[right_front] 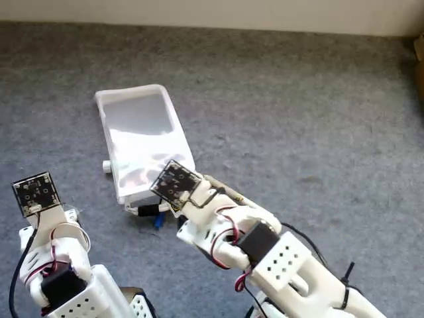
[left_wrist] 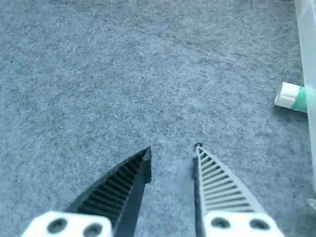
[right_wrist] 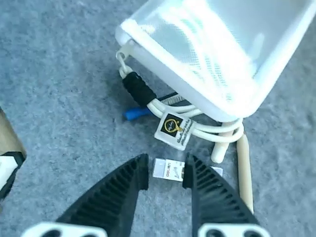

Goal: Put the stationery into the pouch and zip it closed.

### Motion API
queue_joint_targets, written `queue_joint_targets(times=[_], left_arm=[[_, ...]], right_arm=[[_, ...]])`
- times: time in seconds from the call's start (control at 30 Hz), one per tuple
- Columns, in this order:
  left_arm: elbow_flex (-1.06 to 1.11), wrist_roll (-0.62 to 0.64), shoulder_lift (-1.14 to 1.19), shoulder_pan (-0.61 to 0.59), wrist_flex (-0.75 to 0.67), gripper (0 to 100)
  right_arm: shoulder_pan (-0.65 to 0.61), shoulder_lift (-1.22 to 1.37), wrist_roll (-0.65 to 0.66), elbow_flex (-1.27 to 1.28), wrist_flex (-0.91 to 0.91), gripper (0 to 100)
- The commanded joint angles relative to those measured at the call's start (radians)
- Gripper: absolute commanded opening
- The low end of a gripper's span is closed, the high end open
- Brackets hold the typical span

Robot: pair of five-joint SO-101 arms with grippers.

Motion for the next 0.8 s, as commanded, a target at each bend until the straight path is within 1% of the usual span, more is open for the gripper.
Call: queue_joint_targets(times=[0.0, 0.43, 0.6, 0.77], left_arm=[[-0.007, 0.008, -0.004, -0.010, -0.029, 15], [-0.005, 0.008, -0.004, -0.015, -0.029, 15], [-0.005, 0.008, -0.004, -0.016, -0.029, 15], [-0.005, 0.008, -0.004, -0.016, -0.029, 15]], right_arm=[[-0.027, 0.102, -0.014, -0.120, -0.021, 17.9], [-0.156, 0.593, -0.009, -0.461, -0.028, 18.8], [-0.153, 0.791, -0.008, -0.591, -0.028, 18.8], [-0.151, 0.924, -0.008, -0.677, -0.027, 18.8]])
